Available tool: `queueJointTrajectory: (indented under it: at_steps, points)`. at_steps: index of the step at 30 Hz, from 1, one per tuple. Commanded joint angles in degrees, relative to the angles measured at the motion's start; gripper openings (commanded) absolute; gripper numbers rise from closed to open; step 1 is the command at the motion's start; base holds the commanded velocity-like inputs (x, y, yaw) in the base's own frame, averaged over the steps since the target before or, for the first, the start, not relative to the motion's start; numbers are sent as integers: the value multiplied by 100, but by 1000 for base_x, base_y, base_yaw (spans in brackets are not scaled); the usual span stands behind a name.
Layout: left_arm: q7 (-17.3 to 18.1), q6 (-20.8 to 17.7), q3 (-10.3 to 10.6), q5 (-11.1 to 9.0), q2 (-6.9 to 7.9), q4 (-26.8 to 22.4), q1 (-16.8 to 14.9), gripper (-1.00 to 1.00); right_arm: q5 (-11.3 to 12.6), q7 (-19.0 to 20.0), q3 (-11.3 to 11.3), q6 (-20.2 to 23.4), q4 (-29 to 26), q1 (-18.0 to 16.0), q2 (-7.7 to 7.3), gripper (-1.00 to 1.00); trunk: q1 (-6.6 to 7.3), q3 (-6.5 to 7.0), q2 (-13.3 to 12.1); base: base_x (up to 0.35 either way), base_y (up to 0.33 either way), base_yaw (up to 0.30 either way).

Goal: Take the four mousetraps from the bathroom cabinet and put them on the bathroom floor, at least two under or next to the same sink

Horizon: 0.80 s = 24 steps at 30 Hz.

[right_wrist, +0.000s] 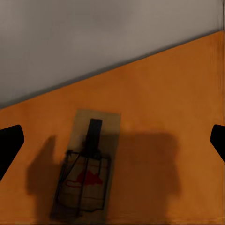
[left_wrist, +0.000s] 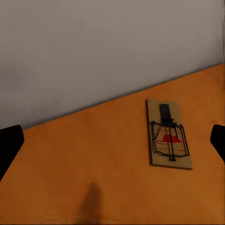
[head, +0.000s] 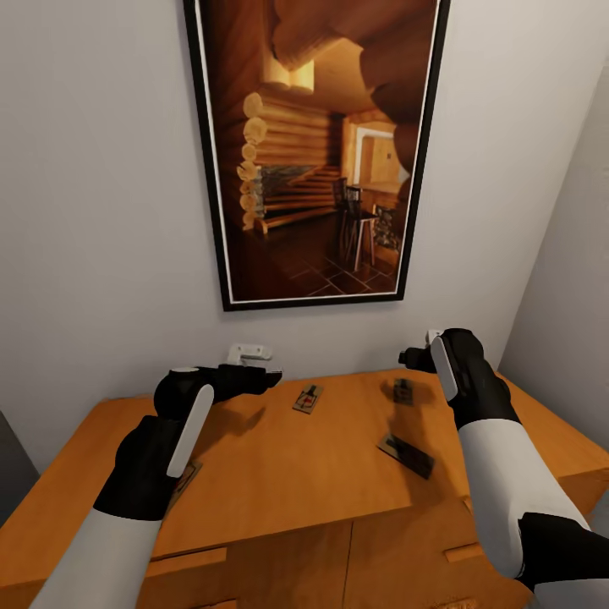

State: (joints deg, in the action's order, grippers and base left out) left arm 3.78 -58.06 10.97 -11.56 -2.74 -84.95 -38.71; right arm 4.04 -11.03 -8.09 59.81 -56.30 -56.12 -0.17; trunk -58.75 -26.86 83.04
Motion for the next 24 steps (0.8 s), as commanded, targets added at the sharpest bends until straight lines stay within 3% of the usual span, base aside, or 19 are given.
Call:
queueJointTrajectory:
  at_steps: [1,24]
  points:
    - [25,-42,-3,14,-3,-3,-5,100,44,-40,0,19,-4,-4,-1,100,2,-7,4,-187,0,0]
    - [19,-99,1,14,-2,-4,-5,100,52,-67,1,19,12,-4,27,100,2,-7,4,-42,0,0]
